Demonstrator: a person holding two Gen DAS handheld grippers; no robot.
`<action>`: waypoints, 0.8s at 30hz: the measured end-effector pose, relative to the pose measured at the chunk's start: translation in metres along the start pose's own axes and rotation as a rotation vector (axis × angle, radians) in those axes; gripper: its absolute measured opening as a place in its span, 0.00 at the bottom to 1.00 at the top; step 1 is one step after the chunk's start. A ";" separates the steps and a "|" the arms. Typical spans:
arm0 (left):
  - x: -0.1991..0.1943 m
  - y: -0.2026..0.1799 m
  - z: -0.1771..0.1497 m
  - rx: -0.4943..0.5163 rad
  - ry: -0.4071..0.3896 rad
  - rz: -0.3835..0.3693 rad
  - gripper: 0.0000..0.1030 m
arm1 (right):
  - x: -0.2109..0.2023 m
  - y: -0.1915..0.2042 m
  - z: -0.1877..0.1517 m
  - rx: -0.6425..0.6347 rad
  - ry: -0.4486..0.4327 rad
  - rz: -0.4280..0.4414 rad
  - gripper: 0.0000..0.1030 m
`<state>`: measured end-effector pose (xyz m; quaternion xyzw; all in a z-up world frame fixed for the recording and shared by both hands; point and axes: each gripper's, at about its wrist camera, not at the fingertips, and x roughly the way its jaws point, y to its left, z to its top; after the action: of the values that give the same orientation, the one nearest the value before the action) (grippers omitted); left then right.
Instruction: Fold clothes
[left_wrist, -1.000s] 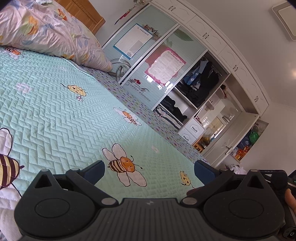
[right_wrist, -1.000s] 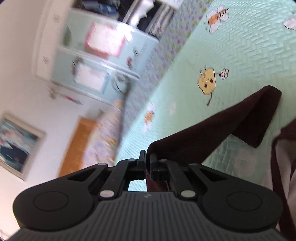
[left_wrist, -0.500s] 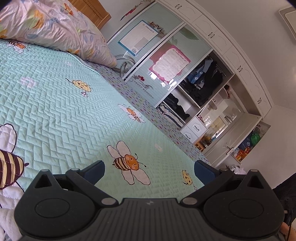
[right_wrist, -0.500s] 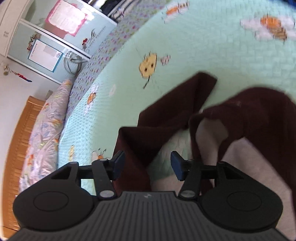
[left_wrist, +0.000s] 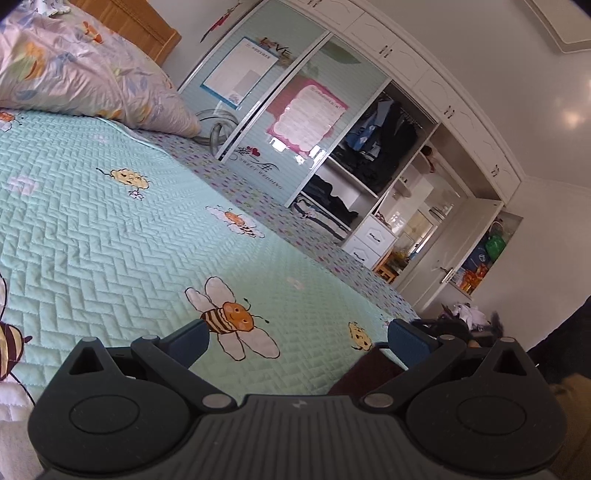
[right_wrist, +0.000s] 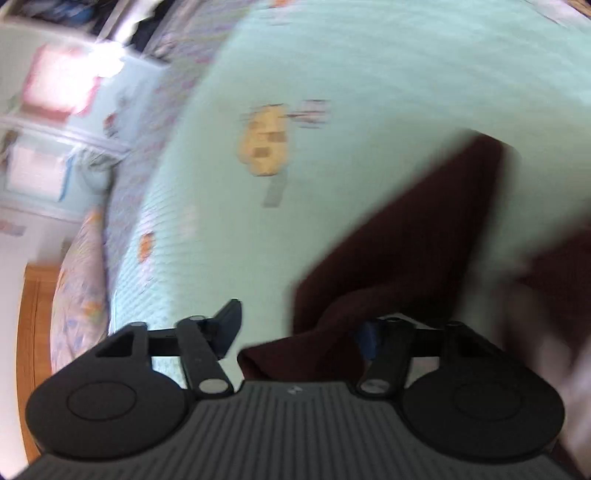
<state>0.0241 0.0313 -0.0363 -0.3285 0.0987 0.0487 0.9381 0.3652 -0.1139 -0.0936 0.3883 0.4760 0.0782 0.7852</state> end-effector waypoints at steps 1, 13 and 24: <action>-0.001 0.002 0.000 -0.010 -0.001 -0.002 1.00 | 0.005 0.015 -0.001 -0.068 -0.012 0.006 0.15; -0.023 0.034 0.013 -0.125 -0.157 -0.022 1.00 | 0.047 0.338 -0.122 -0.856 -0.010 0.400 0.06; -0.012 0.039 0.014 -0.103 -0.097 0.025 1.00 | 0.073 0.395 -0.253 -1.609 0.022 0.120 0.59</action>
<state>0.0083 0.0697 -0.0464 -0.3723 0.0544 0.0811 0.9230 0.2970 0.3283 0.0644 -0.2720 0.2598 0.4429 0.8139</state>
